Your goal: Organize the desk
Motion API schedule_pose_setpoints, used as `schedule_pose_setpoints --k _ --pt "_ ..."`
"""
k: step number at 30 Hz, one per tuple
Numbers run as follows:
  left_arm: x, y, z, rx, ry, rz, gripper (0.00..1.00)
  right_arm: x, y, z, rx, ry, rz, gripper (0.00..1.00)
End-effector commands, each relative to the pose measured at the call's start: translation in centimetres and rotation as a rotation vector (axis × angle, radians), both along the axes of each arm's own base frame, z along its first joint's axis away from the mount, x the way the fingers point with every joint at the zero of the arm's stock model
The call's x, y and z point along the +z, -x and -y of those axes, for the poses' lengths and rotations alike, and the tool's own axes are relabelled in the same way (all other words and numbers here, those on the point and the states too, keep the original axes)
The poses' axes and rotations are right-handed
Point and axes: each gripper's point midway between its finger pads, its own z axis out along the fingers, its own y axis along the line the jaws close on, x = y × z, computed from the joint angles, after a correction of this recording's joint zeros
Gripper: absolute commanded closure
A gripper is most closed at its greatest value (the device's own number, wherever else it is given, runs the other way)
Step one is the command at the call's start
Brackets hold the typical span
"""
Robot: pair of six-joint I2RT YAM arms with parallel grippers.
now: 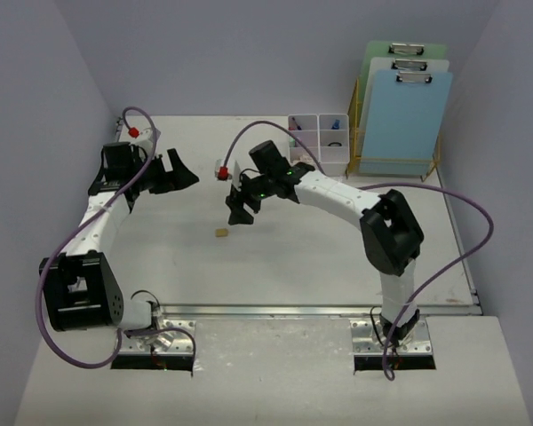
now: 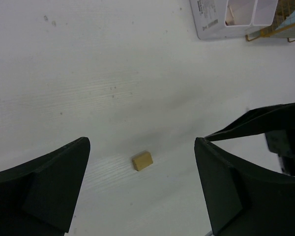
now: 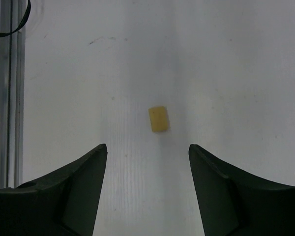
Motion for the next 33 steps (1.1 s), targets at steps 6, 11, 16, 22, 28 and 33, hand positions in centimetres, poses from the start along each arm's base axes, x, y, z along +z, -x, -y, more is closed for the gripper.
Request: schedule_pose_setpoints --k 6,11,16,22,28,33 --pt "2.3 0.5 0.5 -0.047 0.059 0.092 0.14 -4.9 -1.2 -6.2 0.184 0.025 0.198 0.42" --pt "2.1 0.6 0.3 -0.044 0.073 0.091 0.14 -7.7 -2.5 -5.9 0.162 0.088 0.222 0.43" --pt "2.0 0.6 0.2 -0.048 0.072 0.093 0.14 -9.3 -2.4 -5.4 0.172 0.124 0.231 0.46" --pt "1.4 0.4 -0.1 -0.038 0.074 0.079 0.14 -10.6 -1.8 -5.2 0.195 0.153 0.238 0.52" --pt "1.0 0.1 -0.5 -0.024 0.082 0.061 0.14 -11.3 -1.1 -5.1 0.213 0.165 0.228 0.55" --pt "0.9 0.0 -0.6 -0.019 0.094 0.053 0.14 -12.0 0.0 -5.2 0.249 0.172 0.218 0.60"
